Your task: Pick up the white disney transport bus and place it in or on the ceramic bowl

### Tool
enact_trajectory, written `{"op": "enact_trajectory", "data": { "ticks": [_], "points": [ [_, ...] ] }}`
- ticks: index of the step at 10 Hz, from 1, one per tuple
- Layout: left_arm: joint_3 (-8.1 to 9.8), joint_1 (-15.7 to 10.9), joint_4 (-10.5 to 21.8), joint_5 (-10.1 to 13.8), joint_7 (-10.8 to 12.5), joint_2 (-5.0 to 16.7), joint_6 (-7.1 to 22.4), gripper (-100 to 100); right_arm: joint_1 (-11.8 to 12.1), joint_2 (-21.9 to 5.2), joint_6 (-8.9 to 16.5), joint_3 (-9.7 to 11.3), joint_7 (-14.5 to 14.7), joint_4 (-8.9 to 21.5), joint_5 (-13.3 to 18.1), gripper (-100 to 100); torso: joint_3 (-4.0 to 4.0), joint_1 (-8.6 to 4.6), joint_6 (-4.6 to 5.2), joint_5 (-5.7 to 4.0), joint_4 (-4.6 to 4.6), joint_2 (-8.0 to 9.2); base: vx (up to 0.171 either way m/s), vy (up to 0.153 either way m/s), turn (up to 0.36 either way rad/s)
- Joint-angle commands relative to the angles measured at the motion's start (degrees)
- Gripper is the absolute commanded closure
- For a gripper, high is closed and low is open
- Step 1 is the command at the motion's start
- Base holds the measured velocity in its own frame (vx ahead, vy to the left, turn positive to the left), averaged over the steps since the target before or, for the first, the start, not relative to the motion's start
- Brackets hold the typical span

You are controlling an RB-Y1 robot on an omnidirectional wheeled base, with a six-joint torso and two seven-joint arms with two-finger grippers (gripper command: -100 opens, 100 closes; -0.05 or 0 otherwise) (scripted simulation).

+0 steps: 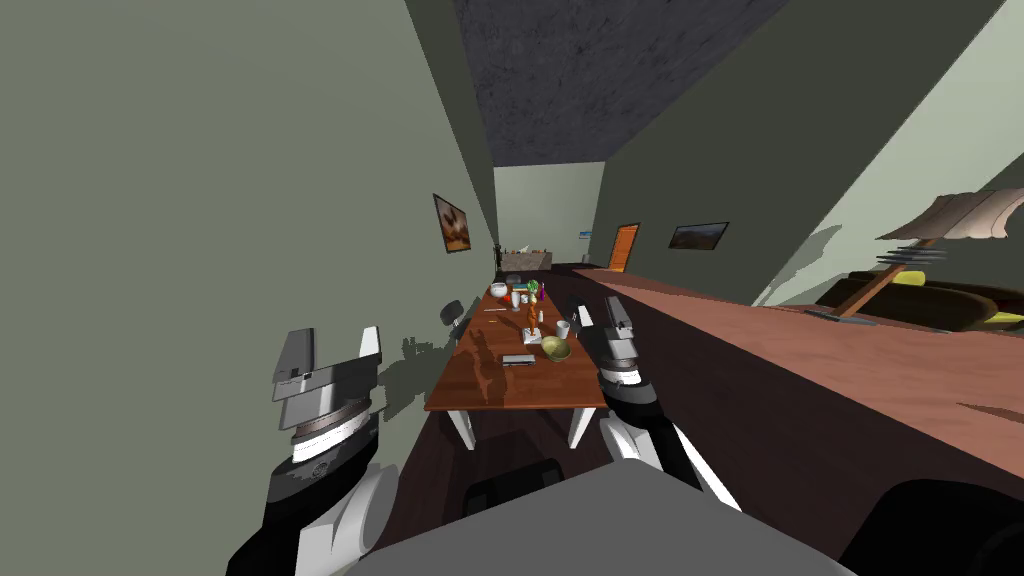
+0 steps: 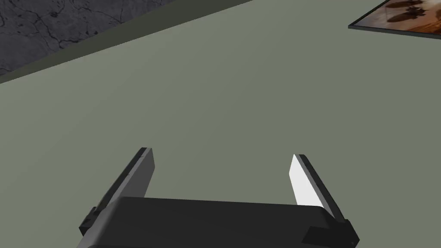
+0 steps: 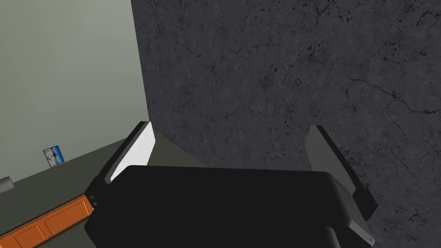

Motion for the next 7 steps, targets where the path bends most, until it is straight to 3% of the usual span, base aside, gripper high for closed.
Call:
{"op": "enact_trajectory", "data": {
  "ticks": [1,4,7],
  "points": [
    [0.00,0.00,0.00,0.00,0.00,0.00,0.00,0,-0.23,-2.53,-0.75,1.68,0.97,0.29,0.57,-100,0.00,0.00,0.00,0.00,0.00,0.00,-0.031,-0.016,0.080],
    [0.00,-0.01,0.00,0.00,0.00,0.00,0.00,0,-0.83,-6.27,-2.40,5.58,3.11,1.48,2.03,-100,0.13,-0.10,-0.01,-0.02,0.05,0.23,-0.068,-0.026,0.123],
    [0.00,-0.01,0.00,0.00,0.00,0.00,0.00,0,-1.80,-11.02,-4.49,10.90,5.95,4.29,4.27,-100,0.19,-0.05,-0.02,-0.01,0.08,0.33,-0.089,-0.013,0.171]
  ]
}}
